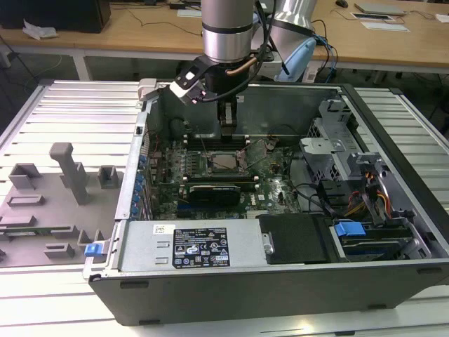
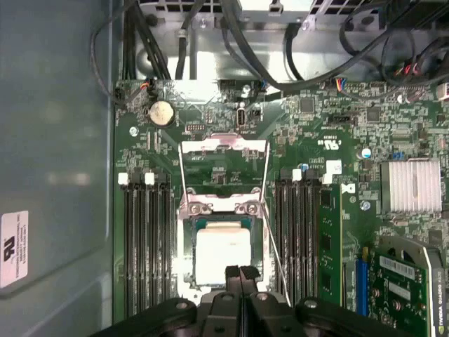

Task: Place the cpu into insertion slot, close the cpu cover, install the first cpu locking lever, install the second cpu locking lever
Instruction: 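Place the cpu into insertion slot, then close the cpu cover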

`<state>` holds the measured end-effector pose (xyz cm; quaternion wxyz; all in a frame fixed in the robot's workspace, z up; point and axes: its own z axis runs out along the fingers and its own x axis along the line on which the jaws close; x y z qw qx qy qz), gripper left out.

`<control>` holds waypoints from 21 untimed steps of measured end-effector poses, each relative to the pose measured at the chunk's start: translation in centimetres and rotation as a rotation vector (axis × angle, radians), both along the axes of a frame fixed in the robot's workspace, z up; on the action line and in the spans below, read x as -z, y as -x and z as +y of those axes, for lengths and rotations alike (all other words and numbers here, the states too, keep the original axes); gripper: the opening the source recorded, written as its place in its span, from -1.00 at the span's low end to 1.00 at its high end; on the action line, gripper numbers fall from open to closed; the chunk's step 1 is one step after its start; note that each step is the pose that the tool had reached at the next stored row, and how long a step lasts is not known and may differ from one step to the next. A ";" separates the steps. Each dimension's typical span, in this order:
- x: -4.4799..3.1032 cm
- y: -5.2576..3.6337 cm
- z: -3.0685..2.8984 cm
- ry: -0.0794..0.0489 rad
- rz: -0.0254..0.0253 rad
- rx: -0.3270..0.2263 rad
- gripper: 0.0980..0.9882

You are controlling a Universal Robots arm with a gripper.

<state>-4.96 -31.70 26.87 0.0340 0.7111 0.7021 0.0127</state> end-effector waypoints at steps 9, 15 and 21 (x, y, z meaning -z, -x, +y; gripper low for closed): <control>0.00 -1.34 0.00 0.000 0.0000 0.000 -0.98; 0.00 -1.39 0.00 0.000 -0.0001 0.000 -0.98; 0.00 -1.47 0.00 0.000 -0.0001 0.000 -0.98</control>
